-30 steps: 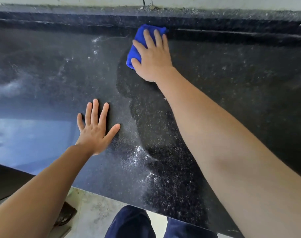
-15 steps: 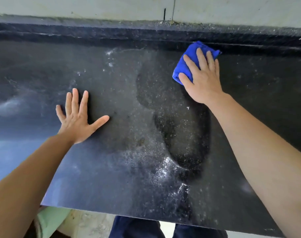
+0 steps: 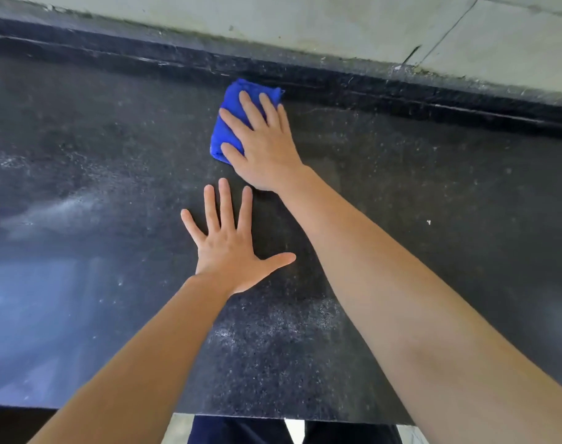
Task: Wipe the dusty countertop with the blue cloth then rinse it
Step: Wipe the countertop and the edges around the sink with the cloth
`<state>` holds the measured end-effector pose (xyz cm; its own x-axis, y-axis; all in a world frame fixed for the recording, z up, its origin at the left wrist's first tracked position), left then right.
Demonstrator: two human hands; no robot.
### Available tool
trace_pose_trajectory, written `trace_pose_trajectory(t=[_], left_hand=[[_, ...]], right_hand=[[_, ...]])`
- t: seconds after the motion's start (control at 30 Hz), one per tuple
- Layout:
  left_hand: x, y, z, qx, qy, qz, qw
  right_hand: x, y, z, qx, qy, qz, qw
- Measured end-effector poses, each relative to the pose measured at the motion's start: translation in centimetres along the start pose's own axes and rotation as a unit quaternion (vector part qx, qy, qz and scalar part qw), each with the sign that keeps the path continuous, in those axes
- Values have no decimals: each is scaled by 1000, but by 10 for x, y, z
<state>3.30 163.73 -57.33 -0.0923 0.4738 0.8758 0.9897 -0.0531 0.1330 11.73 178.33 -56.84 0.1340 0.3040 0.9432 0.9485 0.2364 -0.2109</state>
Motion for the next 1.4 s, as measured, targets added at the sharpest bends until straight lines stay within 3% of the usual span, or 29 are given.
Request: trace_pose_trajectory(t=[0.1, 0.17, 0.3, 0.37, 0.53, 0.6, 0.7, 0.83, 0.9, 1.0, 1.13, 1.3, 1.4], left_hand=[[1, 0, -1, -3, -10, -2, 1000], [2, 0, -1, -5, -19, -6, 1000], [3, 0, -2, -12, -27, -8, 1000], [3, -1, -1, -12, -29, -7, 1000], [3, 0, -1, -6, -32, 1, 999], [3, 0, -1, 0, -30, 6, 1000], [4, 1, -2, 4, -18, 11, 1000], [3, 2, -3, 11, -14, 4, 1000], [3, 2, -3, 12, -14, -1, 1000], [3, 4, -4, 7, -13, 5, 1000], [3, 4, -4, 11, -13, 8, 1000], [3, 4, -3, 22, -11, 9, 1000], [3, 5, -3, 23, -12, 6, 1000]], right_hand=[[2, 16, -8, 24, 3, -10, 1000], [4, 52, -22, -4, 14, -9, 1000], [16, 160, -72, -179, 63, -15, 982], [22, 193, -85, -260, 42, 6, 965], [15, 164, -61, -344, 62, 46, 936], [10, 141, -53, -305, 73, 39, 949], [0, 111, -69, -181, 74, 6, 981], [-22, 92, -155, 20, 46, -16, 999], [-26, 110, -204, 57, 28, -27, 998], [-22, 146, -238, 39, 13, -34, 999], [-8, 155, -176, -24, 21, -19, 999], [4, 101, -63, -74, 14, -7, 997], [-6, 77, -66, -62, 19, -24, 998]])
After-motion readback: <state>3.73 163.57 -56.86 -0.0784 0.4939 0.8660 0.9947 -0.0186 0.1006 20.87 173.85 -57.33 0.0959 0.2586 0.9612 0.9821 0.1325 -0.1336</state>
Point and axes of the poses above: each hand's wrist, its own z-axis towards the middle knuckle, its own x-axis out of the back of the hand, y = z × x, the point moved 4 cm from there along z, towards the middle knuckle, and after that the axes turned 3 degrees about -x, right-handed, at the moved point
